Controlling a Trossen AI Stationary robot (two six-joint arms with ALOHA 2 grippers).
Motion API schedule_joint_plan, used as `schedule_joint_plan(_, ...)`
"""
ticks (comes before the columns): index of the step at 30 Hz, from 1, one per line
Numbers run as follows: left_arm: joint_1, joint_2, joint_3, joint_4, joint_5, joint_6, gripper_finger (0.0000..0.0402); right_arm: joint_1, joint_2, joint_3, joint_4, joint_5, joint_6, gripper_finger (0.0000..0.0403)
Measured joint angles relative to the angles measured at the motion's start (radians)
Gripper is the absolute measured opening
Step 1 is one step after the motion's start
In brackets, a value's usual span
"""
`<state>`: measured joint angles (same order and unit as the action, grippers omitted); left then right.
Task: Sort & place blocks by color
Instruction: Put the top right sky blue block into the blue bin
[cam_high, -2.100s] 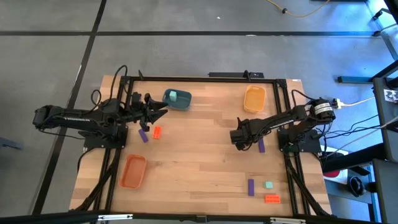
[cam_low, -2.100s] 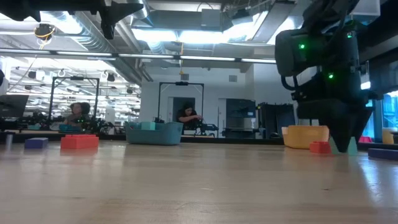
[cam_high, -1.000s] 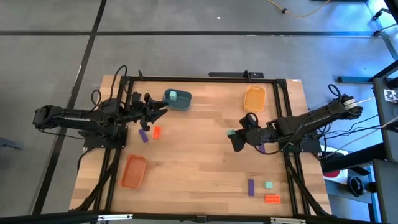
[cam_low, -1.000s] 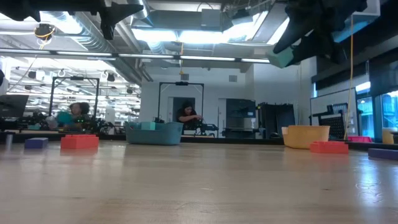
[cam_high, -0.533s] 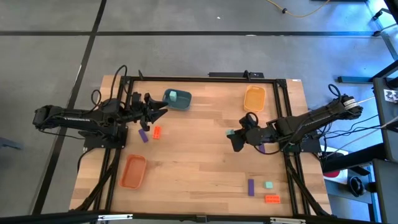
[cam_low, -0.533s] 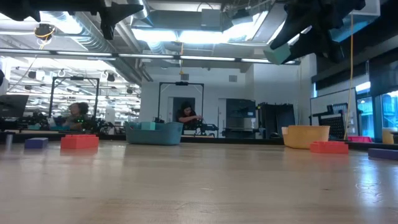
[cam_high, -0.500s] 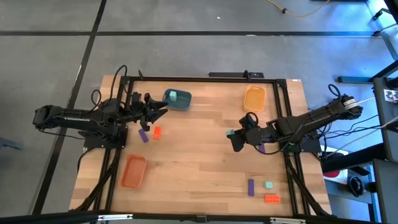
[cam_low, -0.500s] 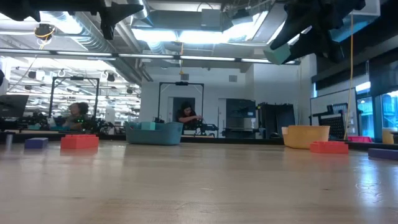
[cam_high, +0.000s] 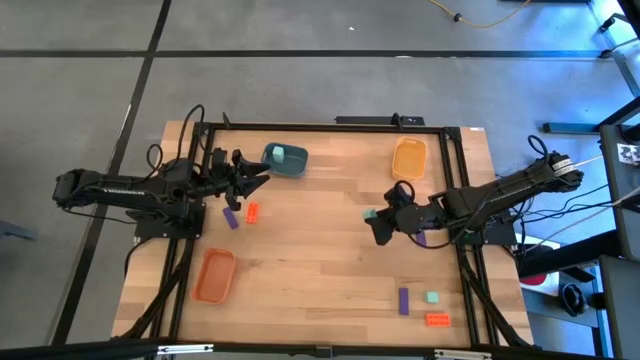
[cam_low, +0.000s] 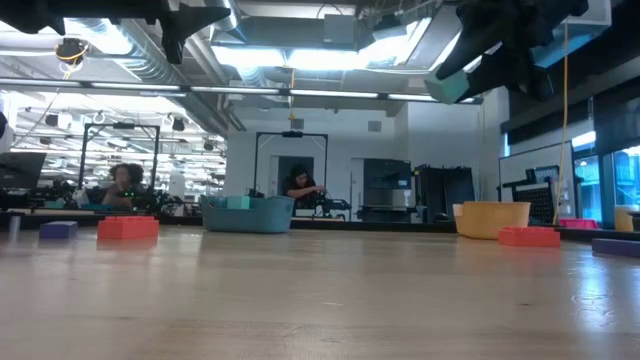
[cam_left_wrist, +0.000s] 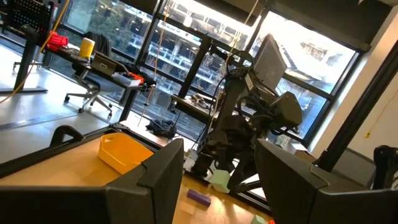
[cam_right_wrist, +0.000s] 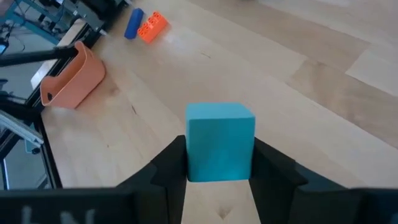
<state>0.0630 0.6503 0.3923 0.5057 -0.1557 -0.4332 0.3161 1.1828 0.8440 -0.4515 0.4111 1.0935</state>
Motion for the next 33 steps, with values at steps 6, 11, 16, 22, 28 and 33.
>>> schedule_joint_plan(6, 0.0, 0.01, 0.001, 0.001, -0.006, 0.0, 0.019, -0.017, 0.0, 0.0, 0.038, -0.041, -0.05, 0.0137)
schedule_joint_plan(11, 0.0, 0.063, 0.026, -0.029, -0.012, 0.101, 0.019, -0.063, 0.003, 0.0, 0.191, -0.062, -0.11, 0.0137)
schedule_joint_plan(16, 0.0, 0.156, 0.167, -0.204, -0.052, 0.349, 0.019, -0.127, 0.033, 0.0, 0.424, -0.112, -0.162, 0.0137)
schedule_joint_plan(22, 0.0, 0.305, 0.386, -0.469, -0.039, 0.603, 0.0194, -0.187, 0.104, 0.001, 0.678, -0.152, -0.188, 0.0137)
schedule_joint_plan(28, -0.001, 0.438, 0.528, -0.544, 0.02, 0.757, 0.0215, -0.232, 0.18, 0.001, 0.868, -0.189, -0.187, 0.0137)
schedule_joint_plan(33, -0.039, 0.529, 0.608, -0.542, 0.041, 0.84, 0.0218, -0.258, 0.213, 0.001, 0.939, -0.197, -0.189, 0.0137)
